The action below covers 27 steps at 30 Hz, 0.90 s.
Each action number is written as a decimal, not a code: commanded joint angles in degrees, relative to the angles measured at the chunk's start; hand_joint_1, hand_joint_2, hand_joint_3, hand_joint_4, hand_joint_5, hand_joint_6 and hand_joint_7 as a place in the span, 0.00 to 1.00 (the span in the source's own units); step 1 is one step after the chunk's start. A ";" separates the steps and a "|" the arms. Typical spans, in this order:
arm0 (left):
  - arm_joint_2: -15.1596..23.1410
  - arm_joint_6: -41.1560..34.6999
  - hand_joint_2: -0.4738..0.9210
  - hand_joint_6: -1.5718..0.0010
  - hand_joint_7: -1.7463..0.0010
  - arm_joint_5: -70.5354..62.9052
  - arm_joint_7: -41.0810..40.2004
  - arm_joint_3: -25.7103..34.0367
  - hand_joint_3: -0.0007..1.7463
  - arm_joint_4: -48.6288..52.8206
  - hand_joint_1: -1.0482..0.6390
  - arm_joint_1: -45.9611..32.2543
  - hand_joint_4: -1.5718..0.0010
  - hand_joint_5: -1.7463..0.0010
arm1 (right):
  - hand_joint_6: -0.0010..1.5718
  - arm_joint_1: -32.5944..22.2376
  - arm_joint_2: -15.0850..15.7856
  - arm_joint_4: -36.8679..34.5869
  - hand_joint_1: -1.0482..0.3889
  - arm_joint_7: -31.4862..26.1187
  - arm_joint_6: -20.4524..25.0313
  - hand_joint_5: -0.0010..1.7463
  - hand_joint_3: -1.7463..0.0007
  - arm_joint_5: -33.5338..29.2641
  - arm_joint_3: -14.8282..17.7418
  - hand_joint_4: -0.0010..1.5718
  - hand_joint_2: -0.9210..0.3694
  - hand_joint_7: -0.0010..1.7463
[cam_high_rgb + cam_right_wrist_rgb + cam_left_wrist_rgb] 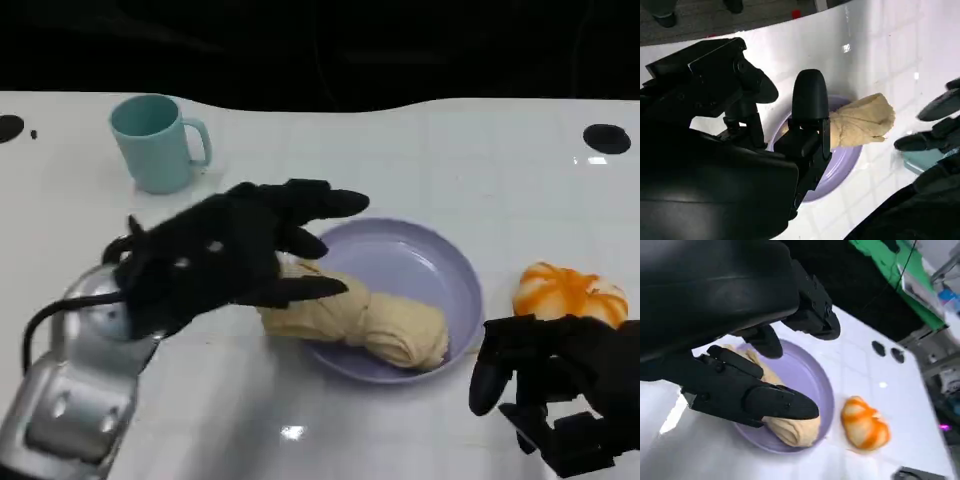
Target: Grasp the towel on the left side of the plate with the left hand and place it into the plate.
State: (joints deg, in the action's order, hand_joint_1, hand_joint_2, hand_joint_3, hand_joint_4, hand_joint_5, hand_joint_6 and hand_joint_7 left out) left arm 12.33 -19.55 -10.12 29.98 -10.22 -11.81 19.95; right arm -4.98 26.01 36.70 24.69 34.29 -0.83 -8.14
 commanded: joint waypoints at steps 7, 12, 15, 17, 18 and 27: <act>-3.54 -21.32 0.74 0.44 0.54 21.25 -3.21 13.34 0.58 -18.26 0.53 -12.15 0.50 0.27 | 0.43 0.56 0.58 0.45 0.75 -0.08 1.33 0.96 0.41 -0.28 -0.31 0.44 0.25 0.82; -3.32 -32.99 0.70 0.49 0.27 32.62 -4.37 19.89 0.73 -26.60 0.54 -17.79 0.51 0.09 | 0.43 0.81 0.73 0.35 0.74 -0.11 1.41 0.96 0.41 -0.43 -0.50 0.45 0.25 0.82; -2.94 -35.45 0.76 0.50 0.22 36.60 -5.46 22.09 0.68 -29.67 0.54 -20.84 0.50 0.05 | 0.43 0.85 0.78 0.04 0.74 0.06 1.10 0.95 0.42 -0.15 -0.16 0.45 0.25 0.82; -3.28 -37.21 0.78 0.52 0.17 38.16 -7.14 22.53 0.65 -30.78 0.53 -22.57 0.50 0.02 | 0.43 0.79 0.85 -0.30 0.75 0.20 0.84 0.95 0.42 0.10 0.19 0.45 0.25 0.82; -3.48 -37.77 0.78 0.54 0.13 38.74 -8.03 22.51 0.65 -30.97 0.53 -22.98 0.50 0.01 | 0.43 0.77 0.92 -0.41 0.75 0.27 0.78 0.95 0.42 0.16 0.32 0.45 0.24 0.82; -5.06 -40.30 0.78 0.59 0.00 41.87 -14.45 21.97 0.67 -26.86 0.52 -22.57 0.49 0.00 | 0.44 0.01 1.60 -1.53 0.75 0.88 -1.17 0.96 0.41 0.37 1.55 0.45 0.25 0.82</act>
State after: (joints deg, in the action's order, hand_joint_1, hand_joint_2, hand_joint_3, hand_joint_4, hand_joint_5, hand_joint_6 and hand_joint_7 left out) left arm 6.76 -59.48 31.36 17.01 11.58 -39.91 -2.95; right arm -4.53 26.63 35.34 25.13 34.00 -0.72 -7.49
